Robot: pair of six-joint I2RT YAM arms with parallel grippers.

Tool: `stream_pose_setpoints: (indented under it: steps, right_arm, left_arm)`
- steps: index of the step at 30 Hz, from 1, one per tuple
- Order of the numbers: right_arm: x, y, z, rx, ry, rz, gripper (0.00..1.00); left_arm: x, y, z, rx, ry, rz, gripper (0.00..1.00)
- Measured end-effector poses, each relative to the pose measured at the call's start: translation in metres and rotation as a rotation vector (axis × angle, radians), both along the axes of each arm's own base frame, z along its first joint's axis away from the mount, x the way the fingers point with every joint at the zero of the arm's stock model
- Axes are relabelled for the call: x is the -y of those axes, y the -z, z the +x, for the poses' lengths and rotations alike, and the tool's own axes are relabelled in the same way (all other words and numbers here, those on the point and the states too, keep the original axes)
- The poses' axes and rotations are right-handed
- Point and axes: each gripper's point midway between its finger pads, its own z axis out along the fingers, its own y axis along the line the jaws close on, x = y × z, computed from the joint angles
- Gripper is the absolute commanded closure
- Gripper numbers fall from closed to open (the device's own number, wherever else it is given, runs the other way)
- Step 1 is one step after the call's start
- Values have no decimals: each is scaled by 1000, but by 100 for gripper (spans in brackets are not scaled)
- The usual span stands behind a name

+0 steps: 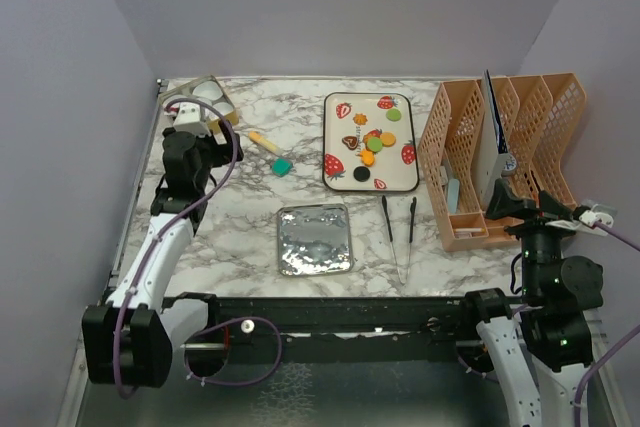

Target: Pack the cookies

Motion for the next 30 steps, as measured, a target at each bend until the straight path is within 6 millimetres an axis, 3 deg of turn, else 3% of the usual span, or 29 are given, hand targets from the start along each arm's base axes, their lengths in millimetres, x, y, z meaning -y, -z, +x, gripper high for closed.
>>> stream_pose_setpoints:
  steps: [5, 9, 14, 19, 23, 30]
  right_arm:
    - [0, -1, -4, 16, -2, 5, 0]
    - [0, -2, -6, 25, -2, 7, 0]
    - [0, -3, -8, 37, -6, 9, 0]
    - [0, -4, -9, 39, -6, 13, 0]
    - [0, -4, -8, 38, -7, 13, 0]
    - [0, -3, -8, 37, -7, 14, 0]
  left_arm:
    - [-5, 26, 31, -65, -20, 40, 1]
    - [-13, 39, 76, -123, -29, 88, 1]
    - [-37, 44, 129, -164, -35, 83, 1]
    - [-59, 55, 169, -219, -10, 81, 1]
    - [-64, 70, 185, -271, 40, 92, 1]
    - [-56, 119, 192, -397, 141, 103, 1]
